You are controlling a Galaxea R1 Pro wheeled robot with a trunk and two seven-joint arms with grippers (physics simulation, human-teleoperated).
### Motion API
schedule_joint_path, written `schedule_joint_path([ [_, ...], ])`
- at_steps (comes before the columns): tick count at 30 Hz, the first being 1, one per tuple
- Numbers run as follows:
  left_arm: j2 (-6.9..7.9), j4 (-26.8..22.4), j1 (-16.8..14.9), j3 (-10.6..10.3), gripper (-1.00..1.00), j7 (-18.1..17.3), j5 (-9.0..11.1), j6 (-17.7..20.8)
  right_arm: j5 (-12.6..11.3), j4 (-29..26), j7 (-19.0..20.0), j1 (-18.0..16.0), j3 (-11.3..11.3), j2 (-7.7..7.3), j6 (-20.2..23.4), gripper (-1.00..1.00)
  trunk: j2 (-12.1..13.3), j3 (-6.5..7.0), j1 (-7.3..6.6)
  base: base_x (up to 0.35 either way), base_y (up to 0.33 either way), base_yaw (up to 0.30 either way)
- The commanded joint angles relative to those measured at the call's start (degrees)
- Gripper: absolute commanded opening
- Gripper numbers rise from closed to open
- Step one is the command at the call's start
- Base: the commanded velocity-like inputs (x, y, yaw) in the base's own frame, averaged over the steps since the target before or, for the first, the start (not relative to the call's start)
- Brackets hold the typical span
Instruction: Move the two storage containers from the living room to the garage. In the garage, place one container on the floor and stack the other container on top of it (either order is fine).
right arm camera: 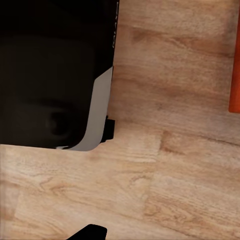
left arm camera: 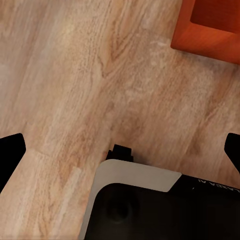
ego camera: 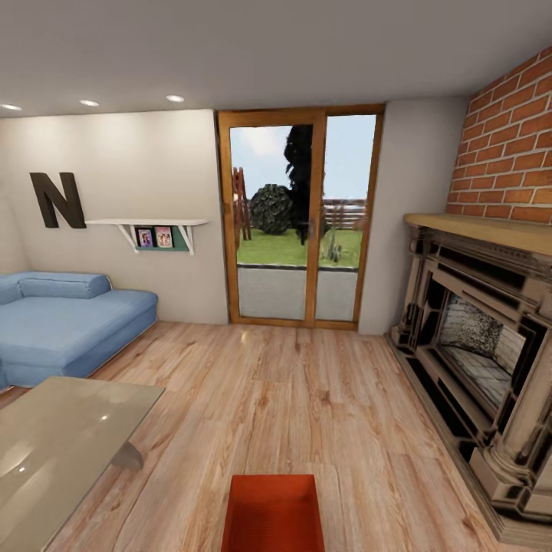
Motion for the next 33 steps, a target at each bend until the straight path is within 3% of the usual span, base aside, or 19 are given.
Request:
schedule_joint_path([
  [1, 0.00, 0.04, -0.04, 0.00, 1.00, 0.06, 0.35, -0.17, 0.13, 0.16, -0.11, -0.08, 0.42, 0.01, -0.23, 1.00, -0.06, -0.08, 0.01, -0.003, 0.000, 0.000],
  [33, 0.16, 0.04, -0.04, 0.04, 1.00, -0.02, 0.39, -0.17, 0.13, 0.16, -0.12, -0.08, 0.42, 0.00, -0.28, 1.00, -0.06, -0.08, 0.01, 0.055, -0.010, 0.000],
])
